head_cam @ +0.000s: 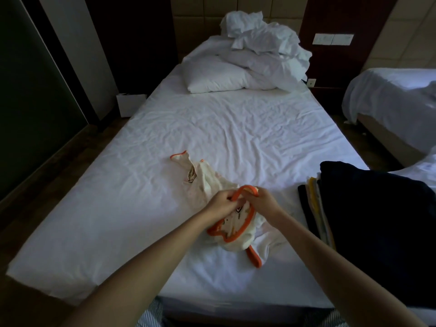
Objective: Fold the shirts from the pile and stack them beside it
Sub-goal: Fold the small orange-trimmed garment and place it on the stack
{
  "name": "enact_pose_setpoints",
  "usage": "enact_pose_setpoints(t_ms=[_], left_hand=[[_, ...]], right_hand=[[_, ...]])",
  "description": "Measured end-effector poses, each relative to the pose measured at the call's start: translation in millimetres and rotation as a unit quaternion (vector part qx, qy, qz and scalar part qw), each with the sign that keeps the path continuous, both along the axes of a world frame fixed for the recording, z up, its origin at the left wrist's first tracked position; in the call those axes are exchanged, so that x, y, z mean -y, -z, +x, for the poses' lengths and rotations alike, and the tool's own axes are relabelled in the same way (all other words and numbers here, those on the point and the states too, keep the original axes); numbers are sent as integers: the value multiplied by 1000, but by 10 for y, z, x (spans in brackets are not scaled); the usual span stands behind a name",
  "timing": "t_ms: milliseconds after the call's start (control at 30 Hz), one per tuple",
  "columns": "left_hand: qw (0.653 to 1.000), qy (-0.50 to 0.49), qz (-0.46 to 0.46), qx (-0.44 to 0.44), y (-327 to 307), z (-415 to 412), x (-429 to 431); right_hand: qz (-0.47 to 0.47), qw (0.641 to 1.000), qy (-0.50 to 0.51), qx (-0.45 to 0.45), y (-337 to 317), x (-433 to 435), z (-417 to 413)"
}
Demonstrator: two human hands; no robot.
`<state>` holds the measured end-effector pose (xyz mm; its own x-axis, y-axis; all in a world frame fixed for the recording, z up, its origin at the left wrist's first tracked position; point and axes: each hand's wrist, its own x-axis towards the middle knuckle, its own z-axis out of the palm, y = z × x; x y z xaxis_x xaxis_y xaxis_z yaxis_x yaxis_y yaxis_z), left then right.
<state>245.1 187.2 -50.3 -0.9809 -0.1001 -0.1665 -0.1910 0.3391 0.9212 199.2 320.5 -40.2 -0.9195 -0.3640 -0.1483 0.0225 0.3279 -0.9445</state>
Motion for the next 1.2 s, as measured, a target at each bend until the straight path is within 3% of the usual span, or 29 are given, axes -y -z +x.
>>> enact_pose_setpoints(t_ms=[67,167,233,367,467,567,667,733,800,833,867,900,933,1000,1033,1100,1200], left_hand=[[999,-37,12,-2,-217,-107,32],[986,-118,119,6,-649,-244,53],[976,-144,164,12,-910,-297,68],[996,-30,80,-24,-1228,-243,111],[995,88,36,-3,-1378,-167,196],[986,161,24,13,-1486,-127,266],[982,187,14,-3,-1543,-92,357],[969,209,-134,1,-1484,-105,461],[901,212,-376,42,-1335,-135,585],[862,186,-467,64,-1217,-153,662],[848,148,-503,73,-1085,-171,744],[863,112,-487,73,-992,-166,826],[899,76,-427,59,-937,-155,913],[972,5,-233,26,-976,-131,1026],[987,-18,-159,1,-1066,-118,1053],[993,-44,-93,-59,-1340,-131,1093],[980,-104,-70,-153,-1860,-222,1124]], right_hand=[[-55,998,10,-17,-219,-5,-68],[-157,988,8,3,-487,11,-92],[-162,987,-7,6,-594,36,-39],[-92,984,-41,-150,-754,4,-93],[-11,961,-142,-235,-1041,-118,-263],[64,947,-250,-190,-1291,-149,-347],[124,942,-277,-143,-1391,-64,-327],[233,910,-273,-208,-1397,-18,-342],[303,881,-243,-270,-1421,-15,-373],[327,870,-221,-296,-1455,-27,-401],[347,859,-200,-319,-1508,-53,-433],[364,850,-182,-334,-1570,-84,-475],[374,845,-171,-342,-1631,-119,-520],[389,836,-168,-348,-1747,-190,-612],[392,836,-166,-346,-1786,-223,-661],[389,840,-147,-350,-1850,-257,-768],[342,855,-80,-381,-1996,-281,-878]])
